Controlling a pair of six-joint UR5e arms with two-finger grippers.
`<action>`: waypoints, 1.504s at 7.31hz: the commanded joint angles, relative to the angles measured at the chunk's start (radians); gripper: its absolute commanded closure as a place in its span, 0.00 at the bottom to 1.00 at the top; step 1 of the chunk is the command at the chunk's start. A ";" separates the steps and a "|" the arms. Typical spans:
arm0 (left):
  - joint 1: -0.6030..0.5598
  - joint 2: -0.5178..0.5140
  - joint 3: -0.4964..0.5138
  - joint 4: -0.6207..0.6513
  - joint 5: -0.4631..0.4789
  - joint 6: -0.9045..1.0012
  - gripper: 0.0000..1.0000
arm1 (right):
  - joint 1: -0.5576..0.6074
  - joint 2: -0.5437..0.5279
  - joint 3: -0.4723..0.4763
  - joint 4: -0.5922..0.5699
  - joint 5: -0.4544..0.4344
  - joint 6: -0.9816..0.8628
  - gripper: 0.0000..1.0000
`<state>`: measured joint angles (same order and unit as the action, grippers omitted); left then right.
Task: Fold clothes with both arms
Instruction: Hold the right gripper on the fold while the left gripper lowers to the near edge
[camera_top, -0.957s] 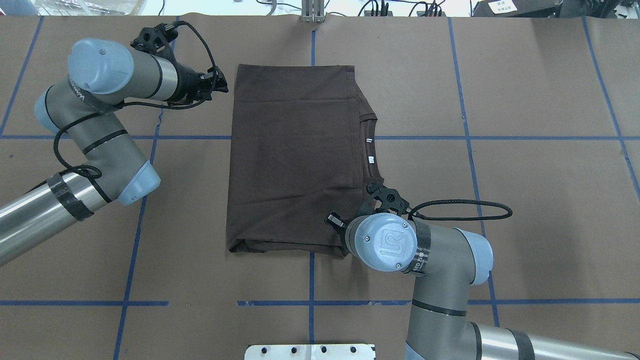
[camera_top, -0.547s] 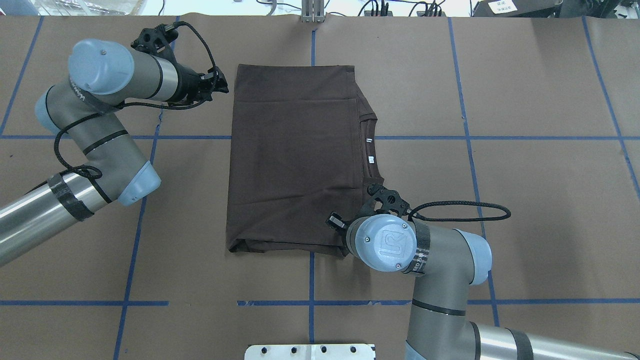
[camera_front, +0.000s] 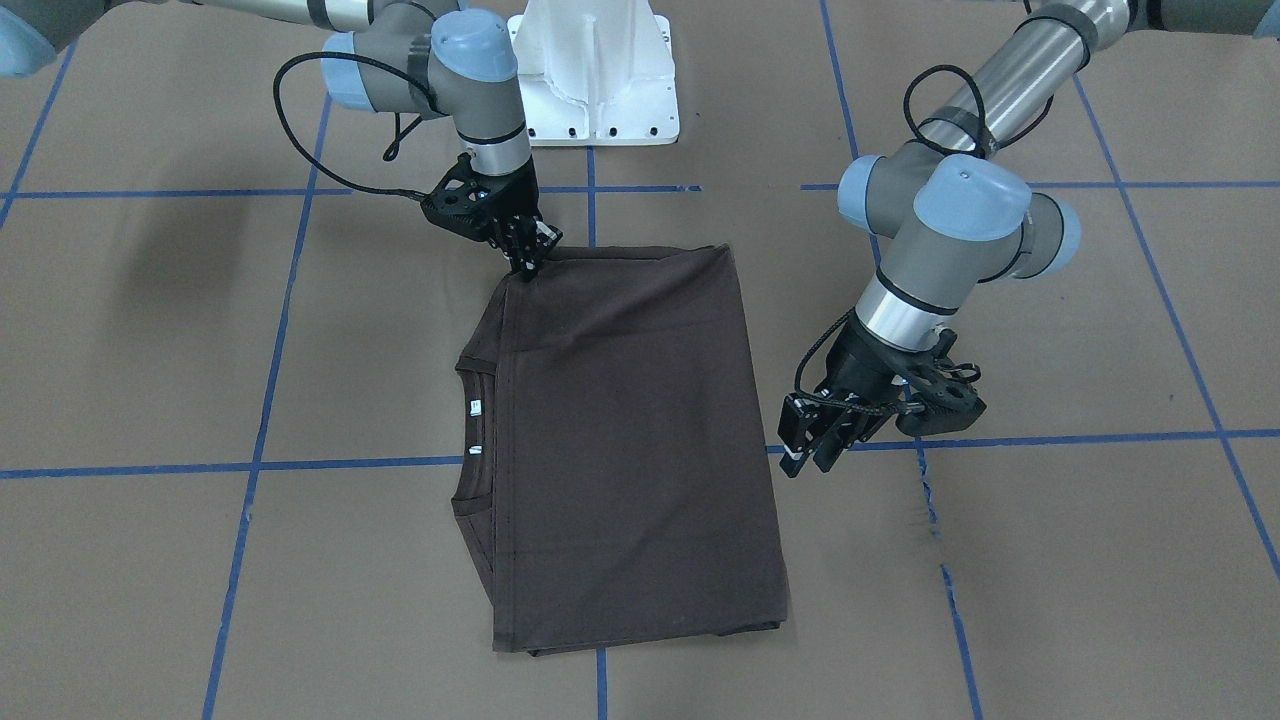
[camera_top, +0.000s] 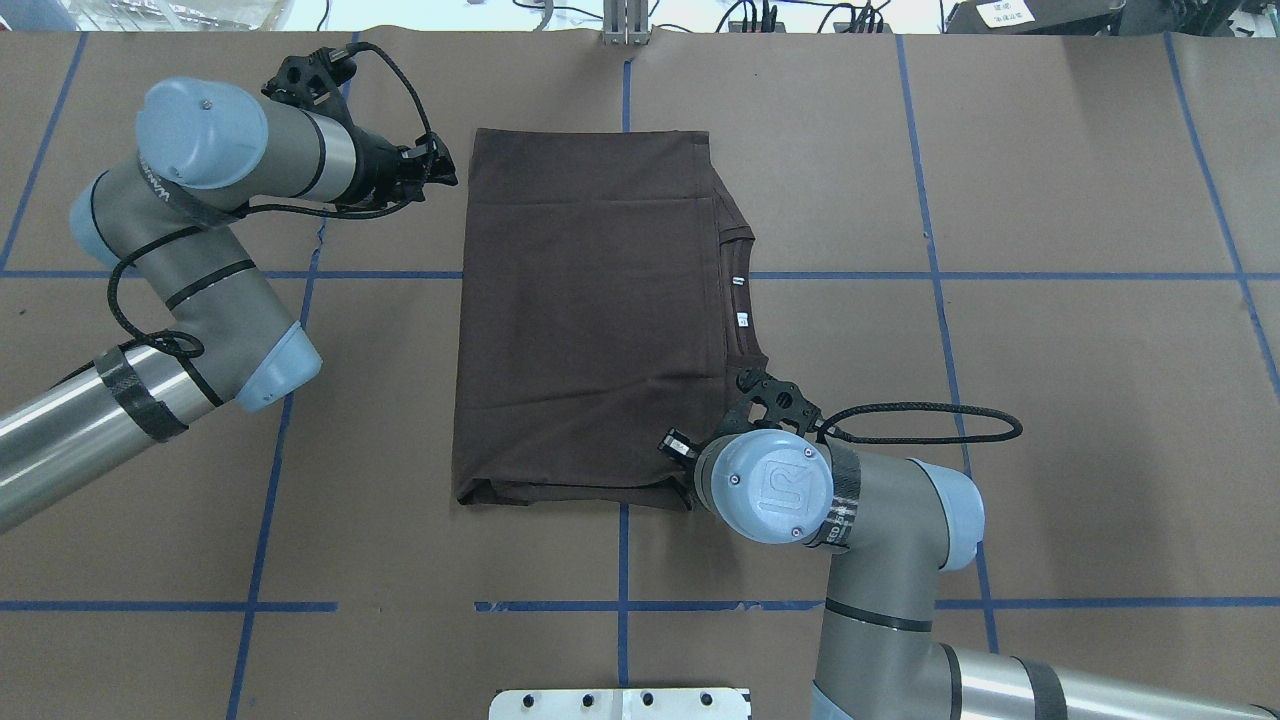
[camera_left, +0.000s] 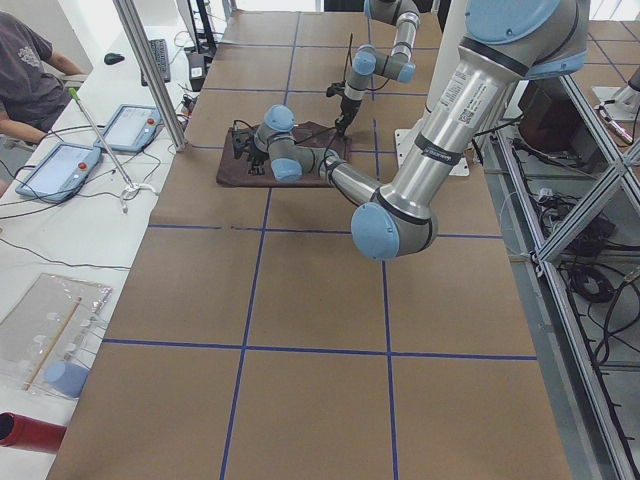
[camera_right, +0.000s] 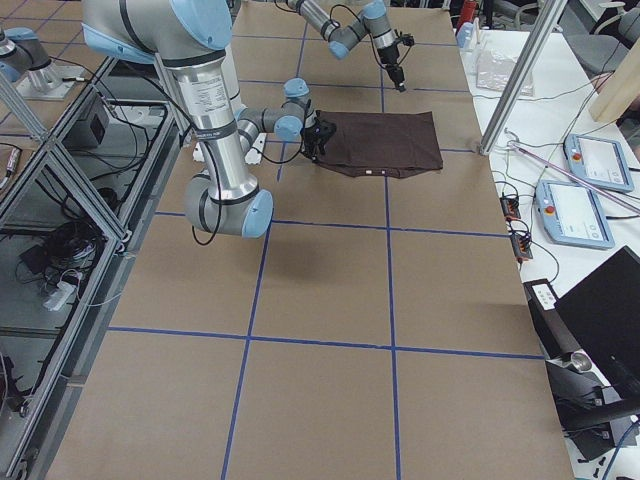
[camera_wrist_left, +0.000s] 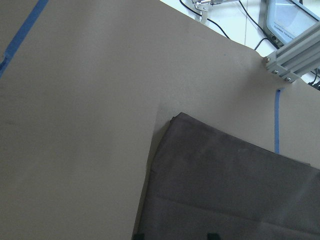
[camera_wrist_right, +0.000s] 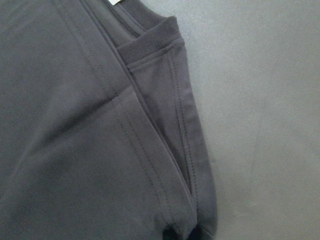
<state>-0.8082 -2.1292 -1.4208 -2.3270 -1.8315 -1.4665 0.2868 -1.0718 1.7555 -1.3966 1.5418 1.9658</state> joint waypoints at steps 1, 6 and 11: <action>0.000 0.000 -0.001 0.000 0.000 0.000 0.48 | 0.002 0.001 0.002 0.002 0.003 -0.004 1.00; 0.026 0.014 -0.090 0.002 -0.017 -0.185 0.48 | 0.009 -0.072 0.131 -0.001 0.009 -0.004 1.00; 0.401 0.299 -0.502 0.142 0.226 -0.527 0.41 | -0.028 -0.097 0.162 -0.001 0.001 0.004 1.00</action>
<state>-0.5129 -1.8706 -1.8510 -2.2669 -1.6829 -1.9204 0.2613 -1.1675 1.9152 -1.3975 1.5436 1.9700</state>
